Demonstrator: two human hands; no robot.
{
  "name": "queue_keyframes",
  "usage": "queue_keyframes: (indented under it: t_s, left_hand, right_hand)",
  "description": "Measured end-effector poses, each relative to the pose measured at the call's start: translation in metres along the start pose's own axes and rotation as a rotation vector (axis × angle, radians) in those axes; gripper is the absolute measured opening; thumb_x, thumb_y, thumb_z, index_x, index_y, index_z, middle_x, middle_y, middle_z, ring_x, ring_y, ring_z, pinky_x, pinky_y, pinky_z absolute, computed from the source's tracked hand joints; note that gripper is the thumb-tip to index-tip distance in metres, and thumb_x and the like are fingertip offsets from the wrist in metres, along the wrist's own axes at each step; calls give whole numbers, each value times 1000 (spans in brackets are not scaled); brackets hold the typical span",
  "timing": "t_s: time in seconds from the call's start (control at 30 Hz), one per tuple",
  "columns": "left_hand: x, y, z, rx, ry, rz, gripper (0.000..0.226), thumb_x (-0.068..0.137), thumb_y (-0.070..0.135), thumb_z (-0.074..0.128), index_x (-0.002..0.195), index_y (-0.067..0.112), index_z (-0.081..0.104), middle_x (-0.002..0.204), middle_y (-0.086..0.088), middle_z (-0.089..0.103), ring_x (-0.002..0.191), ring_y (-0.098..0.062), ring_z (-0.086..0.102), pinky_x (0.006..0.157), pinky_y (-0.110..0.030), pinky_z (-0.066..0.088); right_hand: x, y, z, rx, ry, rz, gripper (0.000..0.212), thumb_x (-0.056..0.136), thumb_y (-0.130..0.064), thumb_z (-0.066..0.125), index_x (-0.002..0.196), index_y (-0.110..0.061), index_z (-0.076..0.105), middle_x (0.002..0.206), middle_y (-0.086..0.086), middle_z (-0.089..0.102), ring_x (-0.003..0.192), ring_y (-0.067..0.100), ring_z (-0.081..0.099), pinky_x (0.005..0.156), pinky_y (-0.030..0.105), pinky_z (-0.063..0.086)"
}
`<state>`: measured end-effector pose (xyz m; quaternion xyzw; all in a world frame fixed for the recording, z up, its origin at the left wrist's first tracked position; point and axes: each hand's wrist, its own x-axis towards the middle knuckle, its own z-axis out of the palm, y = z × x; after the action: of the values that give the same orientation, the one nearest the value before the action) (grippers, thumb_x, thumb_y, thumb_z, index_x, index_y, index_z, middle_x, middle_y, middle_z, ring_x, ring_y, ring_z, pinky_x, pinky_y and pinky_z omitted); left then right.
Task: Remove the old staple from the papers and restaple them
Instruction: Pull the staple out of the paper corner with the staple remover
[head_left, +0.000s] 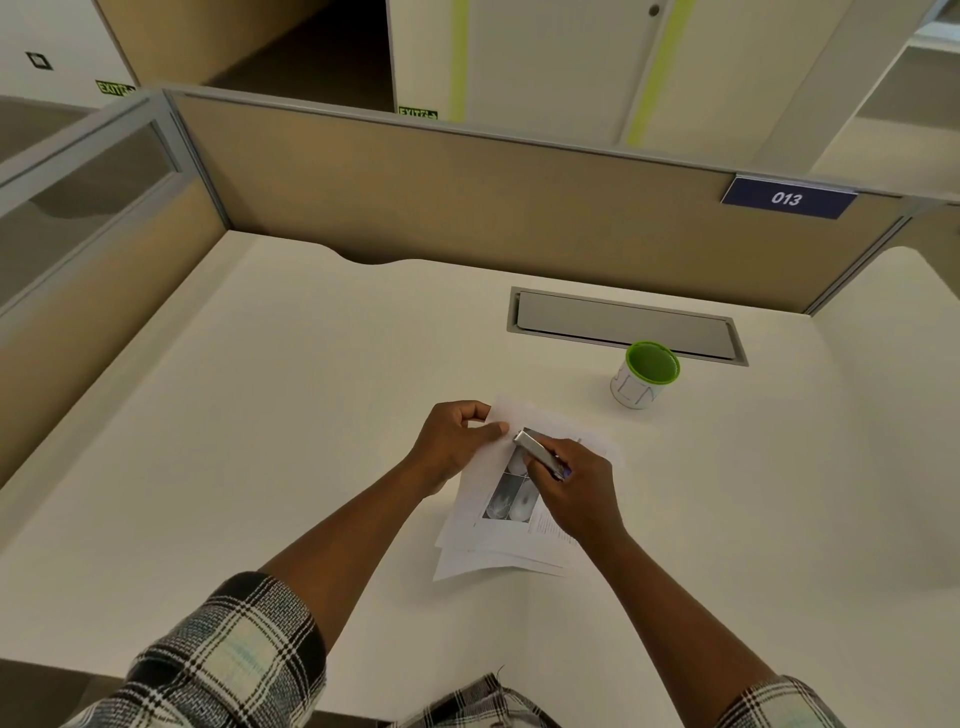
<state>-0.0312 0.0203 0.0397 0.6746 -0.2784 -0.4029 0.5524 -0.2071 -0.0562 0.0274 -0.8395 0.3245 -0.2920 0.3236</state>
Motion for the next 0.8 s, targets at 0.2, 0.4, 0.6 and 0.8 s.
queue_keyframes:
  t_s: [0.2, 0.4, 0.6, 0.8]
  left_hand:
    - [-2, 2, 0, 4, -20, 10, 8, 81, 22, 77, 88, 20, 74, 95, 0, 75, 82, -18, 69, 73, -30, 60]
    - [-3, 2, -1, 17, -17, 24, 7, 81, 20, 77, 88, 20, 76, 93, 1, 76, 81, -17, 69, 77, -33, 60]
    - [-4, 2, 0, 63, -15, 45, 13, 82, 24, 77, 93, 18, 75, 95, 2, 75, 86, -21, 70, 77, -32, 61]
    - [-8, 4, 0, 71, -11, 69, 6, 82, 28, 77, 88, 27, 74, 91, 9, 74, 79, -10, 70, 69, -22, 59]
  right_hand:
    - [1, -5, 1, -8, 19, -14, 32, 85, -12, 67, 112, -27, 70, 82, -20, 62, 80, -7, 58, 67, 4, 41]
    - [2, -8, 1, -34, 14, -13, 29, 84, -9, 65, 108, -23, 73, 80, -21, 61, 76, -10, 56, 65, 2, 37]
    - [5, -6, 3, -14, -25, 38, 8, 86, -15, 62, 85, -14, 70, 72, 3, 66, 64, 19, 59, 59, 40, 49]
    - [3, -9, 3, 38, -13, 69, 14, 86, -19, 67, 99, -19, 74, 81, 3, 71, 71, 18, 64, 63, 33, 53]
